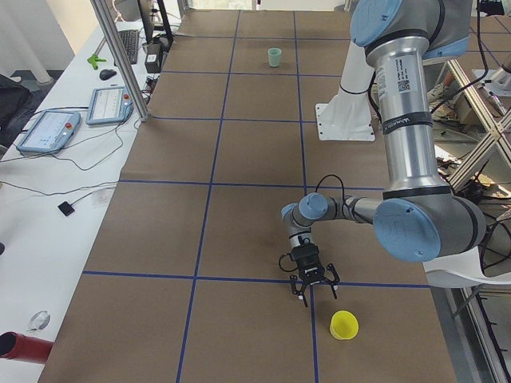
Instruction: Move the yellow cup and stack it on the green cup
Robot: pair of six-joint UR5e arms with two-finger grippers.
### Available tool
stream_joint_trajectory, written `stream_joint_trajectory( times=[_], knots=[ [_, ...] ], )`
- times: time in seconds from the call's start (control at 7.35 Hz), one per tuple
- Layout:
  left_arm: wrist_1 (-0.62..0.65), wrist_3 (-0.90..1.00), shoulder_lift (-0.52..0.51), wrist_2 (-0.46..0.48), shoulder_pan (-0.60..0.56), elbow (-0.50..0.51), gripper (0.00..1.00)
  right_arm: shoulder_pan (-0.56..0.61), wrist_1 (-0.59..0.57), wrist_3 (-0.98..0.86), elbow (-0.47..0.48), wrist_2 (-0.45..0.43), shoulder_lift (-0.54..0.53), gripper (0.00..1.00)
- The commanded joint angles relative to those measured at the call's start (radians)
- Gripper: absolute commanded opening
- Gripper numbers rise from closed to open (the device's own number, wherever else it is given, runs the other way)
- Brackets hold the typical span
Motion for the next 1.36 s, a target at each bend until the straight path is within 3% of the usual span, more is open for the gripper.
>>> stream_joint_trajectory(
  times=[0.0, 0.54, 1.22],
  knots=[
    [0.006, -0.058, 0.008, -0.039, 0.037, 0.021, 1.0, 0.0, 0.0, 0.0, 0.002, 0.0, 0.001, 1.0],
    [-0.06, -0.07, 0.01, -0.04, 0.043, 0.13, 1.0, 0.0, 0.0, 0.0, 0.012, 0.0, -0.004, 1.0],
    [-0.07, -0.078, 0.014, -0.056, 0.051, 0.177, 1.0, 0.0, 0.0, 0.0, 0.038, 0.0, -0.019, 1.0]
  ],
)
